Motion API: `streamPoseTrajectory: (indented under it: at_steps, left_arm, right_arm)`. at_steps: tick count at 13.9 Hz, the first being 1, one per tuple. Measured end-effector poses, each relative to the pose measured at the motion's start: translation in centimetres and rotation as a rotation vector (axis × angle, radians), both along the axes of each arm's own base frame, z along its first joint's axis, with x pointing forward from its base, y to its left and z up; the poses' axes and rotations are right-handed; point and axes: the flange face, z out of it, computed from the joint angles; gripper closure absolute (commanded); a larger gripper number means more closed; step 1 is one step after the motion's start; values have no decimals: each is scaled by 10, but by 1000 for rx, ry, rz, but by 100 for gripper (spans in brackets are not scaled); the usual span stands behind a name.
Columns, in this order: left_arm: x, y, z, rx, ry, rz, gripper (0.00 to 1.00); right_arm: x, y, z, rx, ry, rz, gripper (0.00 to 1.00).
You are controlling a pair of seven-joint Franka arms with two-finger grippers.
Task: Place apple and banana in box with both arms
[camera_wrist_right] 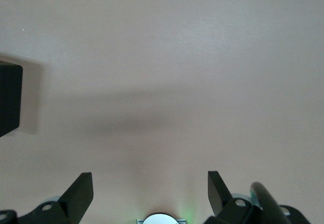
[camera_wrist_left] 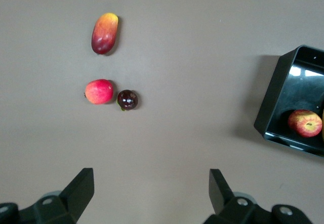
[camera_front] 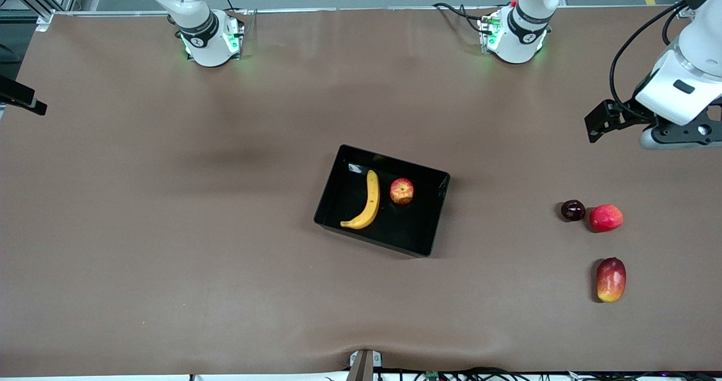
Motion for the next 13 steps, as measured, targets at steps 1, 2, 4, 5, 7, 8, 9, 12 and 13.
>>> streamPoseTrajectory:
  at_steps: [1,2,4,5,7,8,9,12,13]
  left_arm:
    - [-2,-2,-1,-1,4,-2,0]
    - [-3,-4,-2,-5,7,-5,0]
    - [-3,-6,-2,-8,8,-8,0]
    - [-3,-6,-2,-8,7,-8,0]
    - [-3,-5,-1,-9,4,-7,0]
    - [-3,-4,0,-10,1,-5,0]
    - [-3,-4,1,-11,-1,-4,0]
    - [-3,-7,1,-44,5,-3,0]
    - [-3,-7,1,-49,6,-3,0]
  right_arm:
    - [0,0,0,0,0,0,0]
    - [0,0,0,0,0,0,0]
    - [0,0,0,0,0,0,0]
    - [0,0,0,0,0,0,0]
    - [0,0,0,0,0,0,0]
    - [0,0,0,0,0,0,0]
    - [0,0,0,0,0,0,0]
    - [0,0,0,0,0,0,0]
    - [0,0,0,0,0,0,0]
